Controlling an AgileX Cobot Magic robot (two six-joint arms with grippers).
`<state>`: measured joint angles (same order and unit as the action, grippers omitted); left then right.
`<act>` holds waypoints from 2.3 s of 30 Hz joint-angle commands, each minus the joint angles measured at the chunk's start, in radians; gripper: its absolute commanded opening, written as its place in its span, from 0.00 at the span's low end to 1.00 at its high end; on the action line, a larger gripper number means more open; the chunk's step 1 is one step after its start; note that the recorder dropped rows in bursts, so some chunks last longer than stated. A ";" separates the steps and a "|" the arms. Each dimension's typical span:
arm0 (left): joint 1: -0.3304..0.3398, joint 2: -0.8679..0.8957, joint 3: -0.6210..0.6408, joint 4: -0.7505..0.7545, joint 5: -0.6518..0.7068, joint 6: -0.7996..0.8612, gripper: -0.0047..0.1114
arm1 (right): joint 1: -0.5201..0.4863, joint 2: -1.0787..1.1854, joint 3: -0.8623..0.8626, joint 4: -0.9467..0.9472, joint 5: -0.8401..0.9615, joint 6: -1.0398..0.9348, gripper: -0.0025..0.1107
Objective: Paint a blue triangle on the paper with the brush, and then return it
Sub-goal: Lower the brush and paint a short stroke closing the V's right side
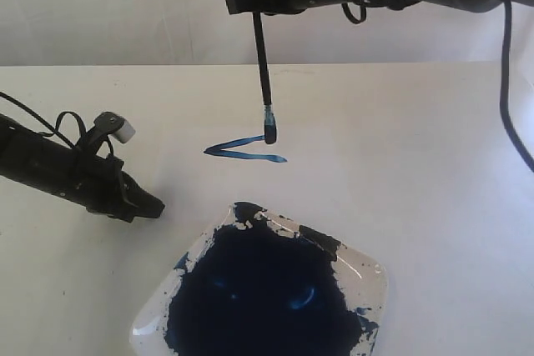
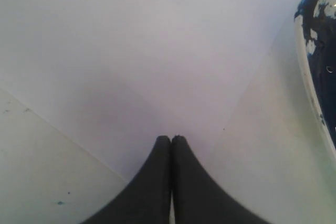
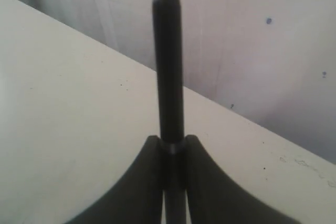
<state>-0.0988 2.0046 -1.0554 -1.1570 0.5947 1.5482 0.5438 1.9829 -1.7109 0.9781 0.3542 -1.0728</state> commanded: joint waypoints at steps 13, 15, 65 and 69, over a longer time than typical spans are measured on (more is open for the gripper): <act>-0.004 -0.004 0.000 0.001 0.026 -0.003 0.04 | -0.006 0.066 -0.023 0.263 -0.151 -0.220 0.02; -0.004 -0.004 0.000 0.001 0.026 -0.003 0.04 | -0.006 0.075 -0.023 0.316 -0.169 -0.257 0.02; -0.004 -0.004 0.000 0.001 0.024 -0.001 0.04 | -0.006 0.091 -0.023 0.259 -0.120 -0.250 0.02; -0.004 -0.004 0.000 0.001 0.024 -0.001 0.04 | -0.006 0.089 -0.023 0.232 -0.114 -0.233 0.02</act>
<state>-0.0988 2.0046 -1.0554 -1.1532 0.5947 1.5482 0.5438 2.0832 -1.7309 1.2364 0.2292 -1.3249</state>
